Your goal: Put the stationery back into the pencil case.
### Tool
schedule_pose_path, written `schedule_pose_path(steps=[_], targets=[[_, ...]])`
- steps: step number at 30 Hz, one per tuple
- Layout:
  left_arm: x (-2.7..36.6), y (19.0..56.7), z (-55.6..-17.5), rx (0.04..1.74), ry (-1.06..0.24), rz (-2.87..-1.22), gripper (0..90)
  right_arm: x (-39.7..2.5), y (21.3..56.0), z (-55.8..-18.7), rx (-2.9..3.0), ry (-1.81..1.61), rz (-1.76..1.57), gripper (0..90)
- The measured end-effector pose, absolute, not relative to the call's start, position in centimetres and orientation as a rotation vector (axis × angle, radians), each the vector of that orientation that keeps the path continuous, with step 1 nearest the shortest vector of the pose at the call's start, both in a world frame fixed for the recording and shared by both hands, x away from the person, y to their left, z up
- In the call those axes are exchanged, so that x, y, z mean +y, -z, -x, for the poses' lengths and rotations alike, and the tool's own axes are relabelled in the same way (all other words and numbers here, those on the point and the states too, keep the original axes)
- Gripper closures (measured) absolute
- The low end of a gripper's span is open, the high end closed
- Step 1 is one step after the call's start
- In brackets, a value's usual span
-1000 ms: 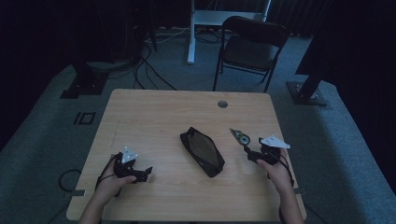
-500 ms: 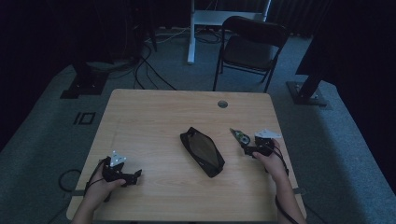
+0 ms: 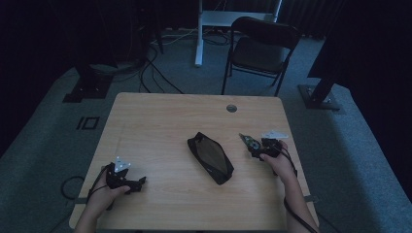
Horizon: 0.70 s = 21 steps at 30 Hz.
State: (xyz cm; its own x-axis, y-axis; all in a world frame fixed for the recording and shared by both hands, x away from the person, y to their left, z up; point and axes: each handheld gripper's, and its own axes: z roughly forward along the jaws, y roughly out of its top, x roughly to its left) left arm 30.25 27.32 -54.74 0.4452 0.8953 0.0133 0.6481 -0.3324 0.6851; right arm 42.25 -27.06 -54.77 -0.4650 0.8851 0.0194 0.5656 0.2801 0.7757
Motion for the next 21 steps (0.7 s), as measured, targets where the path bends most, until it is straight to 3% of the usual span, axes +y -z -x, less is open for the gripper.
schedule_pose_path(steps=[21], targets=[[27.1,54.8,-30.3,1.306,-0.535,-2.079,0.1,-26.2,54.9,-43.6,2.182,-0.979,-1.306,29.0]])
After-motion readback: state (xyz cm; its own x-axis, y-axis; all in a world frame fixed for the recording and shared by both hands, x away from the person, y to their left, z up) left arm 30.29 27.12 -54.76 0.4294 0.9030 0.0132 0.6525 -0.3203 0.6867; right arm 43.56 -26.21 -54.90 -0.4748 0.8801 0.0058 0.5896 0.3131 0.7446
